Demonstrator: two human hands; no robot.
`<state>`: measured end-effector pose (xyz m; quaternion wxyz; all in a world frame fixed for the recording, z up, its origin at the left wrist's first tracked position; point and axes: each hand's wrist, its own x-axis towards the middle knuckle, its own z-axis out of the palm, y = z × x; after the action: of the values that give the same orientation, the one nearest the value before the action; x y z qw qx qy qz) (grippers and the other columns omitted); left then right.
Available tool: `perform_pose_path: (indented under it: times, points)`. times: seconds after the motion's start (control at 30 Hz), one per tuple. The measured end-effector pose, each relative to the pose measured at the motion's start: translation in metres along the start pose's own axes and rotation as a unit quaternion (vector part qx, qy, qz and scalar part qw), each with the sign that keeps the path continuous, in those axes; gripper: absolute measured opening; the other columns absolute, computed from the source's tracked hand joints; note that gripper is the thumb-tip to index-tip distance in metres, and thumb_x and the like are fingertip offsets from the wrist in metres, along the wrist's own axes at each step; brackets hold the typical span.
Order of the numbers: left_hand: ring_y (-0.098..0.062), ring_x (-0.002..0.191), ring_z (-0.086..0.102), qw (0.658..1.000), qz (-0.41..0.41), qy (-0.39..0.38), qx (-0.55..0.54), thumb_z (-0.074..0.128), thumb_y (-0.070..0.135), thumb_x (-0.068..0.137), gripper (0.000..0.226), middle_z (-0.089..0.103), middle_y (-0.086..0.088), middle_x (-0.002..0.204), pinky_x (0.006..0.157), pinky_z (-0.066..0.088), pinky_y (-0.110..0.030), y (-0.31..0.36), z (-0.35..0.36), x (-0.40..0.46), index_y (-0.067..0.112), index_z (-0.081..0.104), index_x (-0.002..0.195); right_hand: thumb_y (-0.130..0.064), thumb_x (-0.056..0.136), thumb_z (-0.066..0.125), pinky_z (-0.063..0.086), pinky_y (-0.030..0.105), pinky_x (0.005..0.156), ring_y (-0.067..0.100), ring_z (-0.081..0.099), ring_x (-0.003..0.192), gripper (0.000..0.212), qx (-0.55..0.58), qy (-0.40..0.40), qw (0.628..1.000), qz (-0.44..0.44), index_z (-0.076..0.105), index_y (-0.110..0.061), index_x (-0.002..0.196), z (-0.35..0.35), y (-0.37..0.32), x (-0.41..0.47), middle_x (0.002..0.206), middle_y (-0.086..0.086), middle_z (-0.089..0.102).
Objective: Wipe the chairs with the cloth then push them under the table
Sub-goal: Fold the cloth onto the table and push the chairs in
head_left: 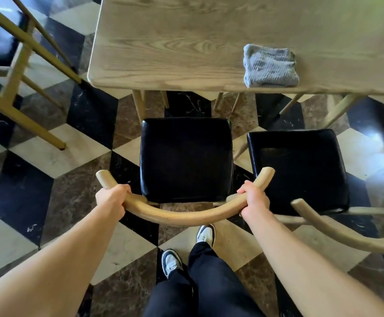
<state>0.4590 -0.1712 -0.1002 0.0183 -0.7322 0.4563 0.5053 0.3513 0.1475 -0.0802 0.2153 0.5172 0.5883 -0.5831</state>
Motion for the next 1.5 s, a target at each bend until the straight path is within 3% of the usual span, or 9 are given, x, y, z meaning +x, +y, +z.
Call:
perform_pose_path:
  times: [0.1, 0.23, 0.43, 0.7, 0.83, 1.03, 1.27, 1.37, 1.5]
  points:
    - [-0.032, 0.097, 0.062, 1.000, 0.005, -0.009, -0.003, 0.074, -0.001, 0.066, 0.056, 0.059, -0.013, 0.107, 0.083, 0.057, -0.048, 0.013, 0.009, -0.001, 0.011, 0.050, 0.115, -0.008, 0.071, 0.073, 0.044, 0.043, 0.074, 0.028, 0.057, 0.088, 0.031, -0.003, 0.001, 1.000, -0.006, 0.065, -0.035, 0.084, 0.006, -0.014, 0.003, 0.102, 0.007, 0.064]
    - [-0.033, 0.096, 0.065, 0.999, 0.024, -0.022, -0.004, 0.074, -0.001, 0.065, 0.056, 0.062, -0.014, 0.105, 0.084, 0.058, -0.051, 0.027, 0.029, -0.002, 0.008, 0.055, 0.116, -0.011, 0.073, 0.075, 0.043, 0.043, 0.072, 0.027, 0.058, 0.089, 0.038, 0.004, 0.012, 1.000, -0.010, 0.067, -0.027, 0.106, 0.010, -0.033, 0.013, 0.104, 0.008, 0.064]
    - [-0.026, 0.077, 0.063, 0.998, 0.043, -0.038, -0.033, 0.074, -0.002, 0.064, 0.031, 0.062, -0.011, 0.088, 0.068, 0.057, -0.040, 0.059, 0.063, -0.002, 0.011, 0.056, 0.086, -0.004, 0.070, 0.075, 0.051, 0.050, 0.097, 0.032, 0.061, 0.105, 0.050, 0.033, 0.010, 0.999, -0.018, 0.071, -0.022, 0.116, 0.030, -0.071, 0.029, 0.114, 0.009, 0.065]
    - [-0.026, 0.077, 0.064, 0.996, 0.054, -0.051, -0.050, 0.076, 0.003, 0.063, 0.032, 0.063, -0.010, 0.087, 0.067, 0.056, -0.037, 0.133, 0.095, 0.027, 0.014, 0.055, 0.084, -0.001, 0.062, 0.073, 0.054, 0.042, 0.085, 0.031, 0.067, 0.097, 0.040, 0.050, -0.004, 0.999, -0.011, 0.077, -0.027, 0.092, 0.094, -0.120, 0.055, 0.104, 0.006, 0.071]
    - [-0.024, 0.078, 0.063, 0.995, 0.064, -0.060, -0.045, 0.077, 0.004, 0.063, 0.044, 0.063, -0.010, 0.091, 0.060, 0.051, -0.033, 0.165, 0.105, 0.036, 0.011, 0.059, 0.102, -0.003, 0.067, 0.074, 0.056, 0.047, 0.092, 0.032, 0.068, 0.100, 0.033, 0.043, -0.005, 0.999, -0.018, 0.075, -0.020, 0.095, 0.122, -0.140, 0.063, 0.104, 0.007, 0.073]
    - [-0.024, 0.076, 0.062, 0.997, 0.053, -0.056, -0.025, 0.078, 0.005, 0.061, 0.044, 0.062, -0.010, 0.089, 0.055, 0.047, -0.031, 0.188, 0.119, 0.041, 0.012, 0.056, 0.099, 0.003, 0.066, 0.068, 0.055, 0.044, 0.092, 0.029, 0.068, 0.102, 0.042, 0.051, -0.008, 0.998, -0.027, 0.077, -0.017, 0.102, 0.142, -0.163, 0.069, 0.111, 0.001, 0.075]
    - [-0.027, 0.083, 0.063, 0.998, 0.044, -0.050, 0.002, 0.077, 0.004, 0.064, 0.047, 0.060, -0.010, 0.091, 0.078, 0.058, -0.043, 0.189, 0.120, 0.048, 0.011, 0.054, 0.104, 0.002, 0.065, 0.069, 0.054, 0.046, 0.098, 0.029, 0.069, 0.106, 0.042, 0.049, -0.021, 0.998, -0.030, 0.076, -0.022, 0.099, 0.143, -0.160, 0.067, 0.111, -0.002, 0.076]
    - [-0.024, 0.077, 0.059, 0.997, 0.051, -0.053, 0.023, 0.077, 0.005, 0.067, 0.045, 0.058, -0.010, 0.088, 0.071, 0.057, -0.039, 0.192, 0.118, 0.046, 0.011, 0.052, 0.105, -0.003, 0.072, 0.074, 0.055, 0.047, 0.099, 0.030, 0.070, 0.106, 0.042, 0.048, -0.049, 0.997, -0.033, 0.076, -0.024, 0.108, 0.142, -0.162, 0.064, 0.116, 0.003, 0.074]
    - [-0.027, 0.080, 0.067, 0.988, 0.070, -0.088, 0.110, 0.081, 0.021, 0.077, 0.046, 0.062, -0.014, 0.095, 0.068, 0.061, -0.043, 0.195, 0.113, 0.042, 0.010, 0.051, 0.109, -0.026, 0.079, 0.083, 0.058, 0.038, 0.079, 0.025, 0.068, 0.096, 0.046, 0.021, -0.086, 0.996, -0.029, 0.063, -0.020, 0.120, 0.134, -0.164, 0.058, 0.109, 0.006, 0.070]
